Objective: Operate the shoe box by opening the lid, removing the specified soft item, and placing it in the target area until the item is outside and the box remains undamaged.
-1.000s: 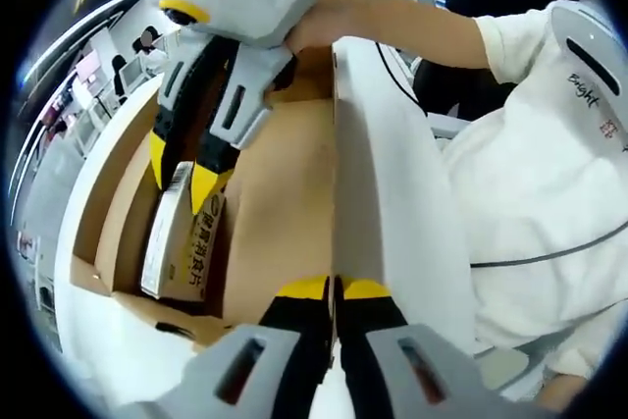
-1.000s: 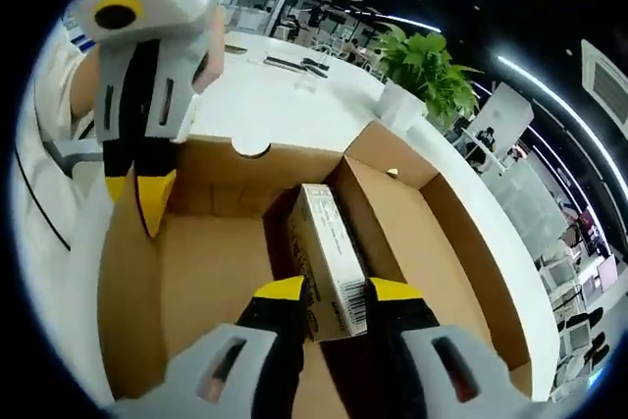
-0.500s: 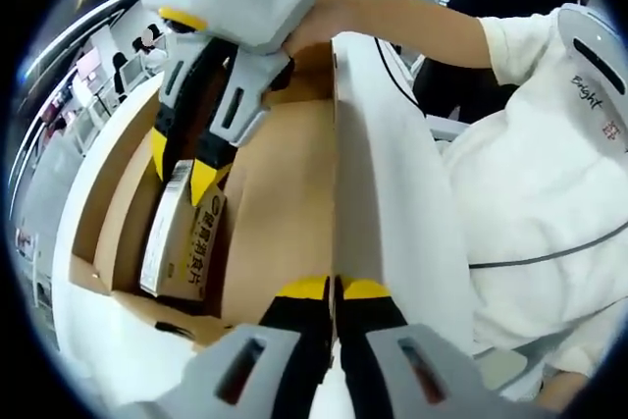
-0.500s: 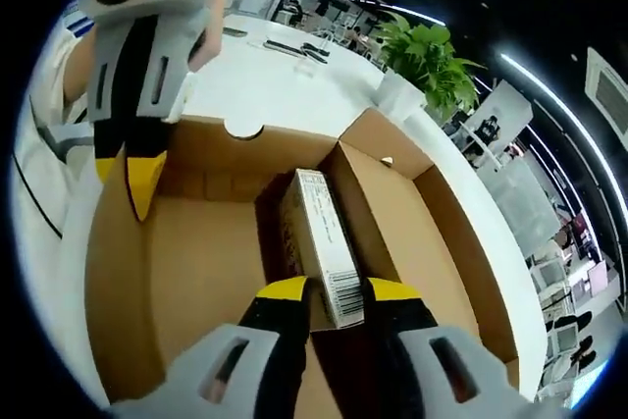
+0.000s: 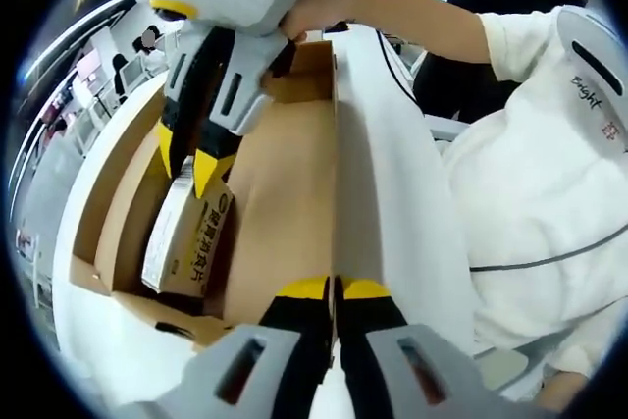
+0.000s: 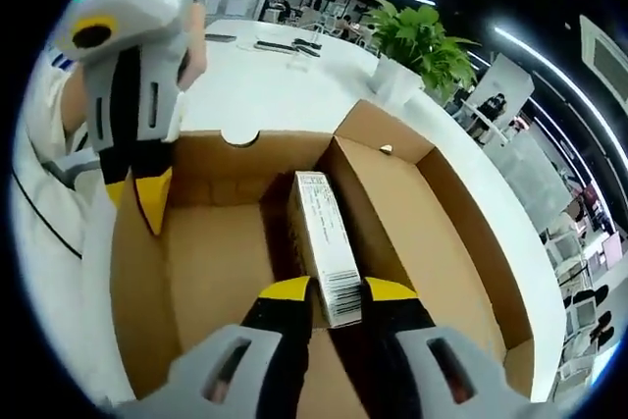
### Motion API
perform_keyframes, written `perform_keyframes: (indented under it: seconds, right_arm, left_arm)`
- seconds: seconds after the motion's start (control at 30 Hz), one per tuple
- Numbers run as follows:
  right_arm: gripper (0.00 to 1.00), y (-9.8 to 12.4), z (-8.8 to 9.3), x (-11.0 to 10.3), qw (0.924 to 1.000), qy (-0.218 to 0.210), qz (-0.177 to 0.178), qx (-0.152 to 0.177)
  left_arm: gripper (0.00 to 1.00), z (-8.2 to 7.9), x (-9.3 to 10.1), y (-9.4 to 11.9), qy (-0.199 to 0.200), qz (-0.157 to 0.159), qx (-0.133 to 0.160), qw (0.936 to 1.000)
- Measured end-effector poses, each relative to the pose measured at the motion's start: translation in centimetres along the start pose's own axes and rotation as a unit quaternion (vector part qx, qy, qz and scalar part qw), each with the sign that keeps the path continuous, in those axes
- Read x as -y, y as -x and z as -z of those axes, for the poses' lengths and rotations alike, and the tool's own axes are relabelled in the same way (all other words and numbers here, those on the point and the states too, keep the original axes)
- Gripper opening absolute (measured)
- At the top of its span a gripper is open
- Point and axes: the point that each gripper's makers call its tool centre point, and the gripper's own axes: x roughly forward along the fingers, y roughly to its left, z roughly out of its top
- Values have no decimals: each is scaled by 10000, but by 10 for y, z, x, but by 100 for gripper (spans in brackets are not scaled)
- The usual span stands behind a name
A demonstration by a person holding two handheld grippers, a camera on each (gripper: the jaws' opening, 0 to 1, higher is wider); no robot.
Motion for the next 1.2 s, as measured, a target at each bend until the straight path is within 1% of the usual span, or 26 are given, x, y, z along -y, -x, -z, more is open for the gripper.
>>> perform_keyframes:
  seconds: [0.03, 0.07, 0.17, 0.23, 0.3, 0.33, 0.4, 0.47, 0.6, 0.73, 0.8, 0.97, 1.07, 1.2]
  right_arm:
    - [18, 2, 3, 2, 9999, -114, -103, -73]
    - [18, 3, 4, 2, 9998, -134, -124, -92]
    - [18, 1, 6, -6, 9994, -209, -244, -154]
    - [17, 1, 5, -9, 9990, -283, -273, -196]
    - [17, 1, 5, -11, 9989, -260, -283, -282]
    - [17, 2, 6, -12, 9988, -202, -295, -348]
    - [17, 5, 9, -14, 9981, -268, -328, -458]
    - [17, 9, 11, -16, 9976, -304, -362, -502]
    - [17, 13, 15, -18, 9977, -357, -359, -442]
    - [17, 13, 15, -17, 9977, -468, -305, -389]
    - [17, 14, 15, -19, 9981, -409, -283, -357]
    - [17, 19, 20, -20, 9977, -388, -360, -426]
    - [17, 22, 22, -20, 9978, -340, -366, -429]
    - [17, 26, 27, -20, 9975, -381, -443, -386]
  left_arm:
    - [1, 0, 0, 0, 1, 0, -2, 10000]
    - [1, 0, -1, 0, 0, -1, -2, 10000]
    - [1, 0, -1, 0, 1, -2, 6, 10000]
    - [1, 0, -1, 0, -2, -7, 2, 10000]
    - [1, 0, -1, 0, 5, -3, 1, 10000]
    - [1, 0, -1, 0, 5, -5, -1, 10000]
    - [1, 0, -2, 0, -4, -19, 7, 10000]
    - [1, 0, -2, 0, -20, -27, 28, 10000]
    - [1, 0, -2, 0, -11, -23, 40, 10000]
    - [1, 0, -2, 0, 4, -13, 24, 10000]
    - [1, -1, -2, 0, 0, -21, 31, 10000]
    - [1, -1, -2, 0, 2, -31, 27, 10000]
    - [1, -1, -2, 0, 14, -16, 29, 10000]
    - [1, -1, -2, 0, 12, -19, 37, 10000]
